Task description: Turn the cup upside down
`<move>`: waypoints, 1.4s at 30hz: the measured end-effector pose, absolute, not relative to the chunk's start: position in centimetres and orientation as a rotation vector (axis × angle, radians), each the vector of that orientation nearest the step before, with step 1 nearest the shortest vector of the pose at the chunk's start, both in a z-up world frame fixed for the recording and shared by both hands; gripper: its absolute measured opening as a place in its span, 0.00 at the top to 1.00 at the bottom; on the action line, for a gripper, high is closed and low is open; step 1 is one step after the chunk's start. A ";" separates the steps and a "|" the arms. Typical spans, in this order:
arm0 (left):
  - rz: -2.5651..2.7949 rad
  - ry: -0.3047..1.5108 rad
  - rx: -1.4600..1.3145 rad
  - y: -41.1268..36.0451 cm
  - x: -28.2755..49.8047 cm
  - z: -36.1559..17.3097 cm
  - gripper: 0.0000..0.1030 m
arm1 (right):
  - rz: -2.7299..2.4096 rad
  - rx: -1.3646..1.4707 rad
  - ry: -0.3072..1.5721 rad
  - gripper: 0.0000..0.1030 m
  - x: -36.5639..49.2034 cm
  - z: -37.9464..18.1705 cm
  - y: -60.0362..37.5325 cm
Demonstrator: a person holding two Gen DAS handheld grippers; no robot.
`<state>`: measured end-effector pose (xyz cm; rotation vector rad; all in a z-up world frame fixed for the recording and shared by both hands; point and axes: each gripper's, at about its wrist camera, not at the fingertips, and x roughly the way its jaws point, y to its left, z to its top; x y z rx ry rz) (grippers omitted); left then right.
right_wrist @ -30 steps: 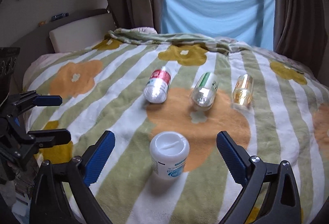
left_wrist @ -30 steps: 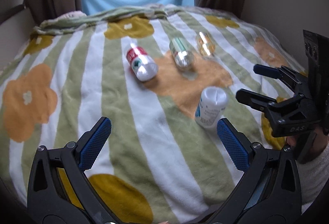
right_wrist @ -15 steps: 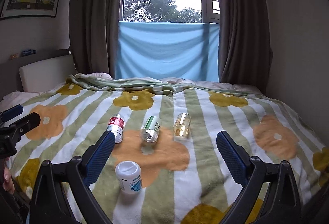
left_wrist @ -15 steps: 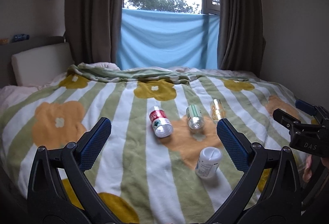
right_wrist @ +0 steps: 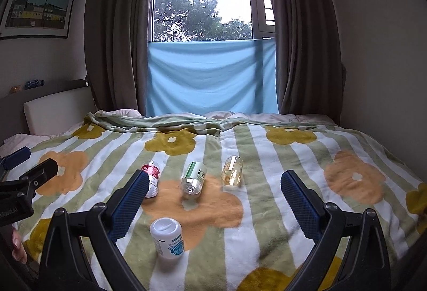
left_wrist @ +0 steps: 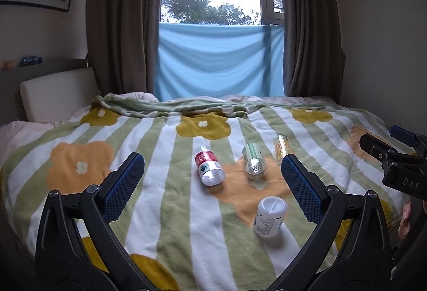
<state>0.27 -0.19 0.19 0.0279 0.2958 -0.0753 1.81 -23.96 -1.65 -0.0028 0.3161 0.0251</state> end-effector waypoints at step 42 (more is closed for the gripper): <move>-0.120 0.262 0.042 -1.9 -0.6 -0.1 0.01 | 0.022 -0.010 0.320 0.04 1.8 -1.6 -24.3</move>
